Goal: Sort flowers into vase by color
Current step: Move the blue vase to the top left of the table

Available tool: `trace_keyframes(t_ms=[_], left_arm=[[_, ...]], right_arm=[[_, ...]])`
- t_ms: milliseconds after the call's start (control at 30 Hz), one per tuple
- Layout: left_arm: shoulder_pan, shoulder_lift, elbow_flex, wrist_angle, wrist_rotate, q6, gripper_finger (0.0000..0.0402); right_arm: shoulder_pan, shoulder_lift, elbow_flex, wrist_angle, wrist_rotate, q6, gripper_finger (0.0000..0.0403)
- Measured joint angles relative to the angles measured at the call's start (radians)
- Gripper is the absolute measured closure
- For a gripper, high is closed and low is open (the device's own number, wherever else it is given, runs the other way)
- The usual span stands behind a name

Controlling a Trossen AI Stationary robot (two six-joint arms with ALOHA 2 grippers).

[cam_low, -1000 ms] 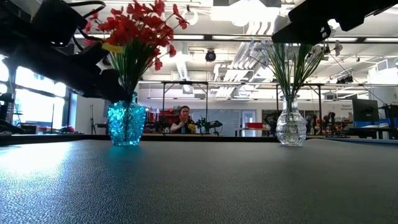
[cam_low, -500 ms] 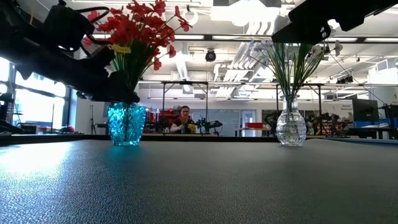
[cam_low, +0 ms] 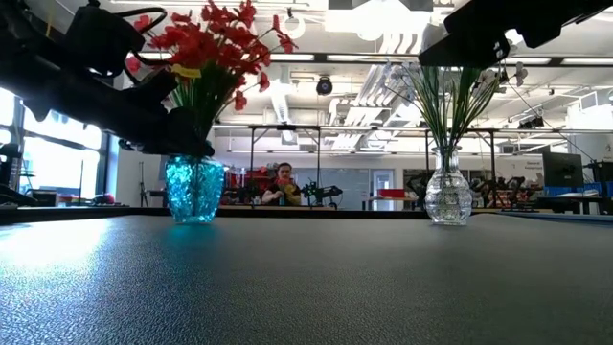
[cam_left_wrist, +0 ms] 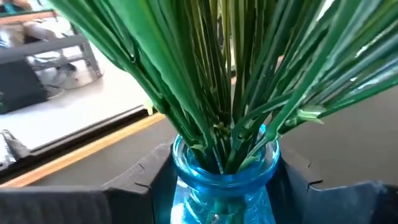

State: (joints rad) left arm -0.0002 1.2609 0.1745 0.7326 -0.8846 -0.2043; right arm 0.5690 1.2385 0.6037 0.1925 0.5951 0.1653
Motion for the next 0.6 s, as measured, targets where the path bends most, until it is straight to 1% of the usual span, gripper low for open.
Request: trace_keyframes(t_ms=[100, 200, 300, 400, 533, 600], left_arm=[[0.0, -0.024, 0.0, -0.001, -0.053, 0.014, 0.0231], [0.011, -0.058, 0.0, -0.002, -0.103, 0.084, 0.0231], [0.069, -0.1, 0.0, -0.015, -0.104, 0.124, 0.0231], [0.177, -0.146, 0.0, -0.054, -0.037, 0.146, 0.0231], [0.359, -0.184, 0.0, -0.101, 0.121, 0.127, 0.0231], [0.438, -0.184, 0.001, -0.117, 0.173, 0.128, 0.0231]], right_arm=[[0.0, 0.0, 0.0, 0.0, 0.0, 0.01, 0.0073], [0.0, 0.0, 0.0, 0.0, 0.0, 0.013, 0.0073], [0.0, 0.0, 0.0, 0.0, 0.0, 0.013, 0.0073], [0.0, 0.0, 0.0, 0.0, 0.0, 0.017, 0.0073], [0.0, 0.0, 0.0, 0.0, 0.0, 0.017, 0.0073], [0.0, 0.0, 0.0, 0.0, 0.0, 0.017, 0.0073]])
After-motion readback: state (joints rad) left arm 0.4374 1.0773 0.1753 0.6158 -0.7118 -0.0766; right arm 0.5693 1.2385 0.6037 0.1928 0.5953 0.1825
